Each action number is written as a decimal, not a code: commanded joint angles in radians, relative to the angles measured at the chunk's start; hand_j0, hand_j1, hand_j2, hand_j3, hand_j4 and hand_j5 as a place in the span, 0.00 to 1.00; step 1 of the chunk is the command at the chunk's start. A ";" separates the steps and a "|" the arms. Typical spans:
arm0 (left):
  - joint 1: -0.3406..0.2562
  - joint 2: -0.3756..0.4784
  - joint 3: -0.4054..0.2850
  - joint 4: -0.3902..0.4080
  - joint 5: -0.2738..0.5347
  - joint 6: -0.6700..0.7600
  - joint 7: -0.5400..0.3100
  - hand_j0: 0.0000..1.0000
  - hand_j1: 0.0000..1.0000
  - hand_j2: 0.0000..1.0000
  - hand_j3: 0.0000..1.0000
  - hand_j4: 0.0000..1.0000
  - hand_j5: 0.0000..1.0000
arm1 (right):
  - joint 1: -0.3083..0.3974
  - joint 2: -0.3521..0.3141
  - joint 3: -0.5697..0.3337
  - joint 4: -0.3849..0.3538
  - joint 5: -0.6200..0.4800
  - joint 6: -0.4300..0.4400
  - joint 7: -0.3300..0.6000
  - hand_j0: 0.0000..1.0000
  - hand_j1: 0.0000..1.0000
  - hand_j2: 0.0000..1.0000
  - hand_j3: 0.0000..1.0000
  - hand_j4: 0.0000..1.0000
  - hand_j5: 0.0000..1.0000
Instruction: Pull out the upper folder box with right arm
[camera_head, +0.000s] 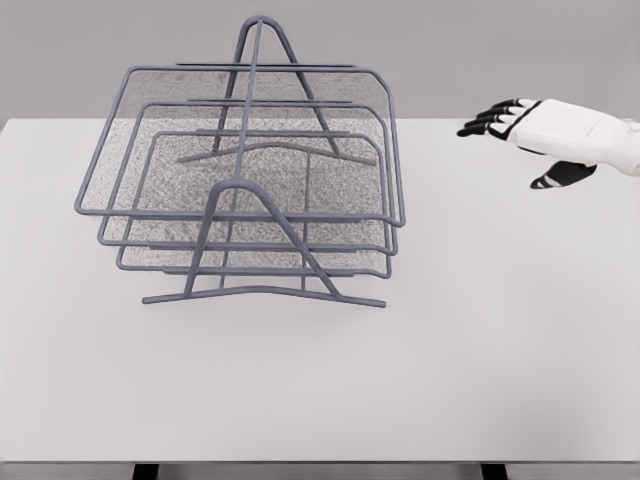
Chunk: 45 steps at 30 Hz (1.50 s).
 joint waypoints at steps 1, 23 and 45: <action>0.000 0.000 -0.001 0.000 0.001 0.000 0.000 1.00 1.00 1.00 1.00 1.00 1.00 | 0.000 -0.003 -0.009 0.003 -0.008 -0.015 0.000 1.00 1.00 1.00 1.00 1.00 1.00; 0.000 0.000 -0.001 0.000 0.000 0.000 0.000 1.00 1.00 1.00 1.00 1.00 1.00 | -0.086 0.167 0.164 -0.079 -0.121 -0.001 0.000 1.00 1.00 1.00 1.00 1.00 1.00; 0.000 0.000 0.001 0.002 0.000 0.000 0.000 1.00 1.00 1.00 1.00 1.00 1.00 | 0.043 -0.066 0.123 -0.054 -0.124 -0.020 0.000 1.00 1.00 1.00 1.00 1.00 1.00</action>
